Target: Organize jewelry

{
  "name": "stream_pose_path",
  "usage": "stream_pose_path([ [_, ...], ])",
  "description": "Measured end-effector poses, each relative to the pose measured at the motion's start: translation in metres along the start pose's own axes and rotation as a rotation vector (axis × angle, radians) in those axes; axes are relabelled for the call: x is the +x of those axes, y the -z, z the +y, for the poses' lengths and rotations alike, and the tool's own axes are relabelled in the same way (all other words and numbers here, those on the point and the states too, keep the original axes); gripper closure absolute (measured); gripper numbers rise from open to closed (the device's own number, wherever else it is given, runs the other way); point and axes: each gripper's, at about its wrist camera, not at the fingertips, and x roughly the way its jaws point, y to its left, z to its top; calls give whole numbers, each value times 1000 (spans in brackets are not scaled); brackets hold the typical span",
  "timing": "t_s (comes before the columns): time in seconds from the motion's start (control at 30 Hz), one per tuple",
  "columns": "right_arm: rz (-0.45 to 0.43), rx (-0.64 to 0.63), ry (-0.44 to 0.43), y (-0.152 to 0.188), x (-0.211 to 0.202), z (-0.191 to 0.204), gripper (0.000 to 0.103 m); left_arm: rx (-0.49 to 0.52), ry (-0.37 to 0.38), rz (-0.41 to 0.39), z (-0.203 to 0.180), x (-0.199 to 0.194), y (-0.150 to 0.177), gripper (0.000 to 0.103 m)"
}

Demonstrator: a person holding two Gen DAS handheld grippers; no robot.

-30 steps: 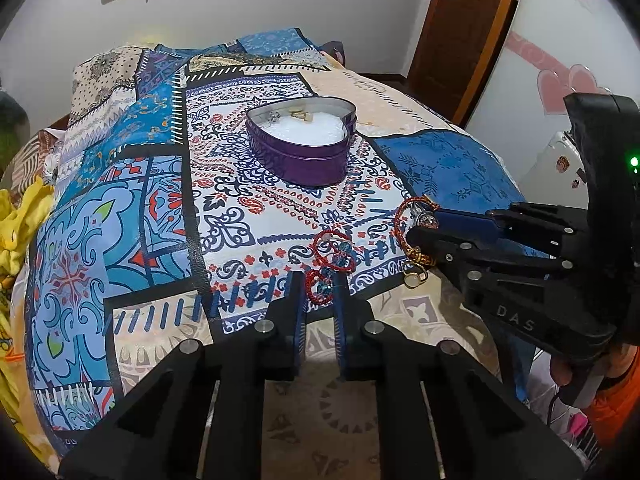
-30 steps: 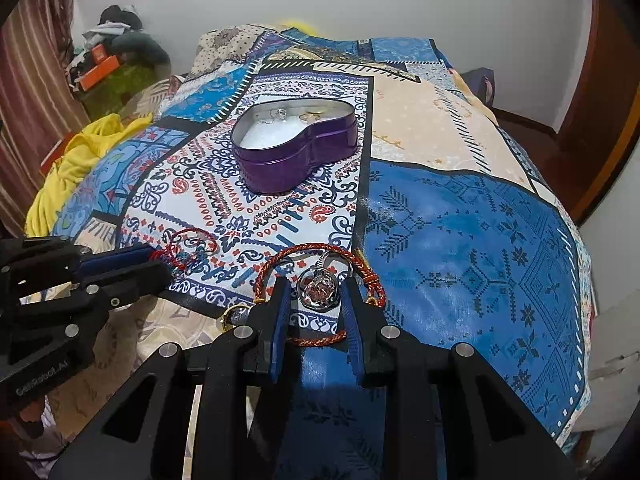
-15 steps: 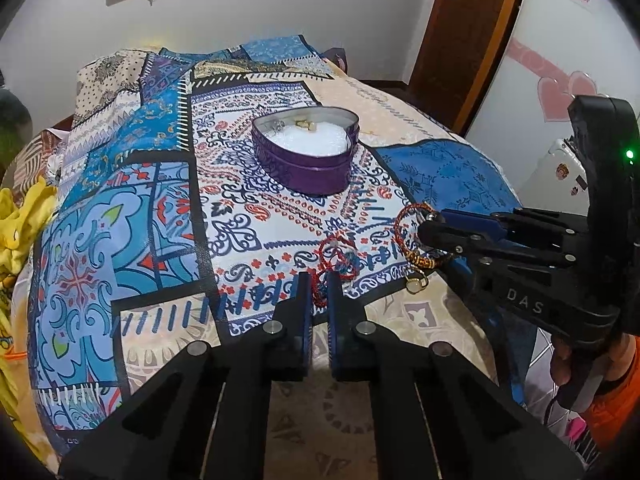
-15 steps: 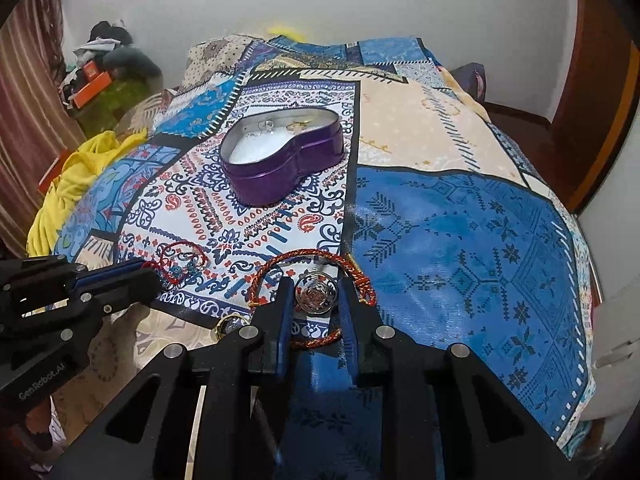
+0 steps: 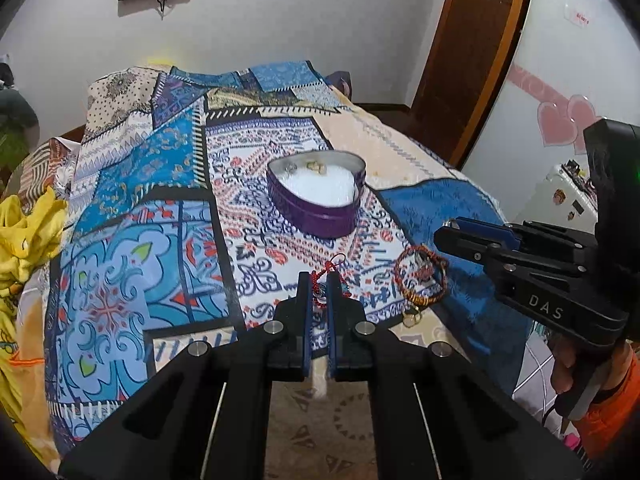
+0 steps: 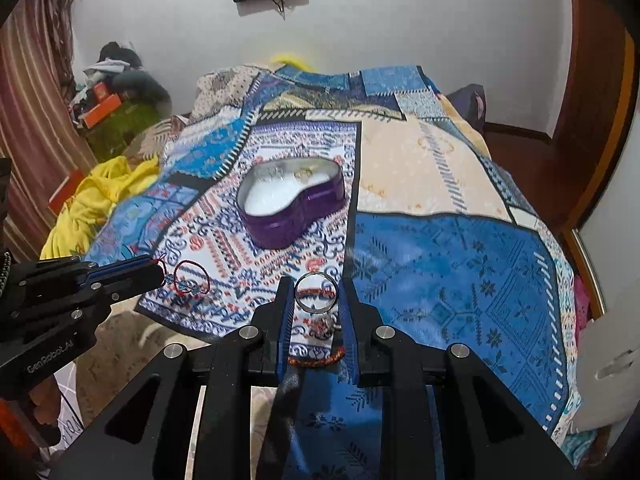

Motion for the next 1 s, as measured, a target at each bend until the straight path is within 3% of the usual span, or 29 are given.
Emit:
stream_pose_path([
  [0.77, -115, -17, -51, -47, 8, 7, 83, 10, -19, -138, 5, -9, -58, 98],
  [1.0, -126, -39, -59, -60, 18, 8, 83, -9, -16, -149, 11, 1, -72, 98],
])
